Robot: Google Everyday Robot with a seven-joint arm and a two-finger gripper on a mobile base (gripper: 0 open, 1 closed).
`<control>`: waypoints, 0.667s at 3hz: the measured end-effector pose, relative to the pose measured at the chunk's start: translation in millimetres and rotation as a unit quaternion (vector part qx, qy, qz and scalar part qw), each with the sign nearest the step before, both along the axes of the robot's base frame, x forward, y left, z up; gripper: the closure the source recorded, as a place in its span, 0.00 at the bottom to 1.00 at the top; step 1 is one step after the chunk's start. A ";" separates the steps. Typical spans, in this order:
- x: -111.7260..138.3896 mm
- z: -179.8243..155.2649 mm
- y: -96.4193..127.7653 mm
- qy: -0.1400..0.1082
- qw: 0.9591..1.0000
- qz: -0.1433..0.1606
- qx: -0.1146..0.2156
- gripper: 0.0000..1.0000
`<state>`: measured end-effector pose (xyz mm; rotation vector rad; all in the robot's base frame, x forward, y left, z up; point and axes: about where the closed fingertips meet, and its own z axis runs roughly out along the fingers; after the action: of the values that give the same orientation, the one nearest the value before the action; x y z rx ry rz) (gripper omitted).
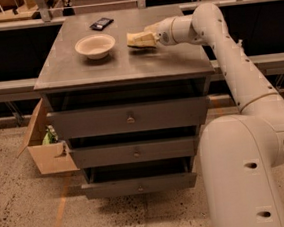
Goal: Pick sponge
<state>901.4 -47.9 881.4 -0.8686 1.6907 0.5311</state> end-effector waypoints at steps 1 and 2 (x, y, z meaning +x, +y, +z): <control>-18.6 33.7 -8.0 -0.030 0.999 0.023 -0.016 1.00; -45.2 70.7 -12.7 -0.069 0.995 0.051 -0.044 1.00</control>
Offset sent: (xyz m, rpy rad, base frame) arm -0.0920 -0.0242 0.1199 -0.1681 -0.2486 0.1636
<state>856.2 -60.6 952.1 -1.0365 1.5603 0.4566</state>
